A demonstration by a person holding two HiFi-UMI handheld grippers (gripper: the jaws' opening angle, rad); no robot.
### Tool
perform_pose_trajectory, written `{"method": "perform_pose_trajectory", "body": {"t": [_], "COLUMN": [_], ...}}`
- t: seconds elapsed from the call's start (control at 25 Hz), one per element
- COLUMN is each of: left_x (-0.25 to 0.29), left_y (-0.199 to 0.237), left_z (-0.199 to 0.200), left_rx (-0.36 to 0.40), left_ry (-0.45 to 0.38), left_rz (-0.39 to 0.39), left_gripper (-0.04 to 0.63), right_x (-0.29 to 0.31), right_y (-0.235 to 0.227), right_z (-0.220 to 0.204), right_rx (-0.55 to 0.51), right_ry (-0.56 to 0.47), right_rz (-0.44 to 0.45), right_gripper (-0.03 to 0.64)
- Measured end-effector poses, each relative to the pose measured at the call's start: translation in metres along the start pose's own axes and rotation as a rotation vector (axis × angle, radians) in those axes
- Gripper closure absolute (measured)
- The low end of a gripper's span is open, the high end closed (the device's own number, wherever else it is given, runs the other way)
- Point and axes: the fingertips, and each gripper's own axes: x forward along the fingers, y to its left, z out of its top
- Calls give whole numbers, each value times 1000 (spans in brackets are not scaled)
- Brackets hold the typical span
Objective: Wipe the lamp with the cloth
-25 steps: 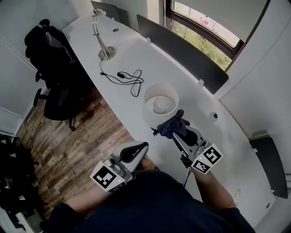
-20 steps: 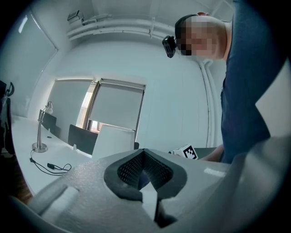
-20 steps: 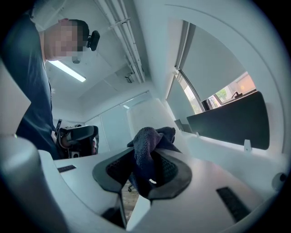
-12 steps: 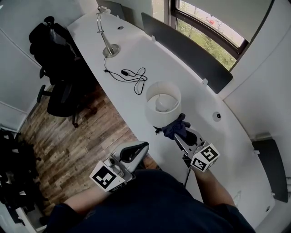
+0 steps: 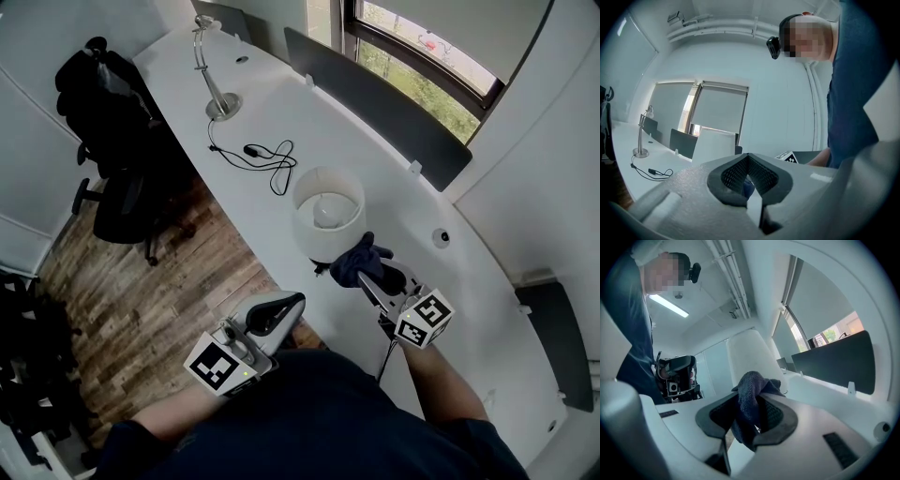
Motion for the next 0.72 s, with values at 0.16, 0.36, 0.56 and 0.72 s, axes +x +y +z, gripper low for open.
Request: {"method": "perform_pose_trajectory", "body": {"t": [0.16,0.36,0.56,0.72], "left_x": [0,-1,-2,-1], "left_y": [-1,-1,0,1], "left_z": [-4,-8,-6,-4], "left_rx": [-4,-4,-4,-4], "left_ry": [15,30,20,16], "left_rz": [3,9,11,13], "left_gripper": [589,589,589,589], "right_x": [-1,-1,0,-1], "right_y": [0,7,17,20], "right_z": [32,76,117,142], "right_rx": [-65,-124,-167,-203], "right_ry": [-25,-81,-144,-179], "right_rz": [30,68,99,118], "right_gripper": [497,497,497,497]}}
